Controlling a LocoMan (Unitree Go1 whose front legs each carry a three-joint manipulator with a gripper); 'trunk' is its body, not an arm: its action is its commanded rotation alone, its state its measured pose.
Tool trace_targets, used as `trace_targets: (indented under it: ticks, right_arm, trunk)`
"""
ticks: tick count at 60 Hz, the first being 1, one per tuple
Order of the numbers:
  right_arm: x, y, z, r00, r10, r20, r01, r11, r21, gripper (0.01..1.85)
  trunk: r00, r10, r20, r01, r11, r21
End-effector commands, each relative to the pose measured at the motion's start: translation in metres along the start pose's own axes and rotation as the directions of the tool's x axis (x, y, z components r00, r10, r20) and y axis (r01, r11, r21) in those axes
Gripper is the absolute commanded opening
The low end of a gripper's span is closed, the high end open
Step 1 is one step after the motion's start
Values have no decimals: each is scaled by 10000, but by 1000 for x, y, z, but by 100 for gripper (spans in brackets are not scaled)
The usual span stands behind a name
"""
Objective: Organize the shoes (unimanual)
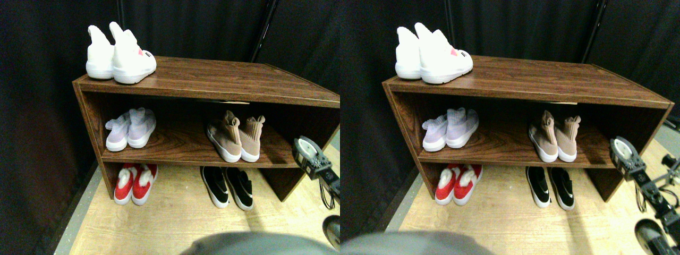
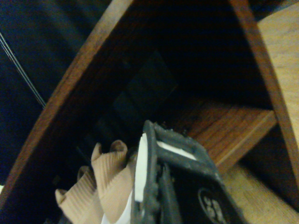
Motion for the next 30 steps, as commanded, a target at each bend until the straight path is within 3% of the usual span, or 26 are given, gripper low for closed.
trace_targets:
  ticks: [1, 15, 19, 30]
  right_arm:
    - [-13, 10, -3, 9968, 792, -122, -783, 9952, 586, 6]
    - [-43, 2, -12, 9989, 438, -148, -425, 9960, 787, 6]
    - [-45, -3, -16, 9993, 325, -185, -306, 9947, 981, 6]
    - [-44, -30, -31, 9985, -91, -537, 170, 9888, 1484, 6]
  trunk:
    - [10000, -41, 73, 44, 9995, -302]
    - [10000, 75, -58, -77, 9993, -361]
    - [9997, 131, -184, -138, 9992, -367]
    - [9992, 255, -304, -266, 9991, -339]
